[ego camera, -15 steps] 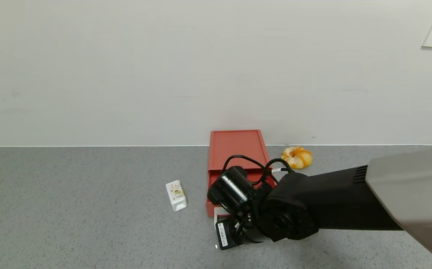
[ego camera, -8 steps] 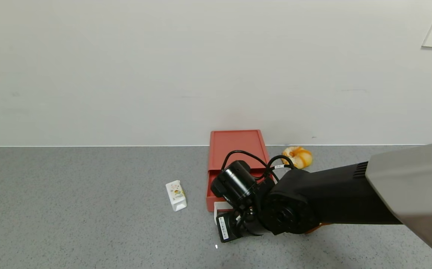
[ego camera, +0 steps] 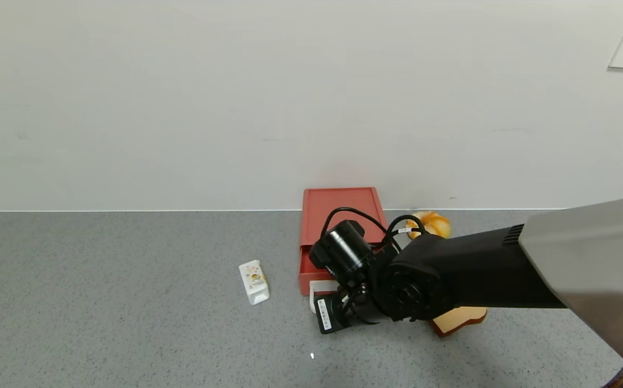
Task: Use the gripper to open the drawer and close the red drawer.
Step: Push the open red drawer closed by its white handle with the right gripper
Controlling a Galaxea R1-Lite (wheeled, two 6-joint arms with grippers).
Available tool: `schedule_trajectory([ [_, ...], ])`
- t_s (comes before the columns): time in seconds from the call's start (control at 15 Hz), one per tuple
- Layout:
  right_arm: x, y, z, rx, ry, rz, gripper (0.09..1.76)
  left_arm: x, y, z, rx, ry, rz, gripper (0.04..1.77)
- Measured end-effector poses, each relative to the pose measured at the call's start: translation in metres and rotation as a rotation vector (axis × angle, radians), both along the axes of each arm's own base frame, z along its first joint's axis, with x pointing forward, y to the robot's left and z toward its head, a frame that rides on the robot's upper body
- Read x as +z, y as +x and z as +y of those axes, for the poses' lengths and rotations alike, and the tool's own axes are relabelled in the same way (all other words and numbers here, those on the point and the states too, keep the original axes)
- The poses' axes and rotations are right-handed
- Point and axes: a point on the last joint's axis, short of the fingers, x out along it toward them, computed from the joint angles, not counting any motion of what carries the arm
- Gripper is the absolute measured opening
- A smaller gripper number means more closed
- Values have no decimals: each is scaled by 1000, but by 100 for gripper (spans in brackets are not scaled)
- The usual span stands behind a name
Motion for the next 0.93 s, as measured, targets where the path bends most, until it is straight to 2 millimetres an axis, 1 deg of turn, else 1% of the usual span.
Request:
schedule_trajectory([
  [0.2,3,7,-1,11,0,-20,11,0,0,0,0,0,0,172],
  [0.67,2,21,-5,-4,4,-39,11,0,0,0,0,0,0,172],
  [0.93,6,19,-5,3,11,-37,11,0,0,0,0,0,0,172],
])
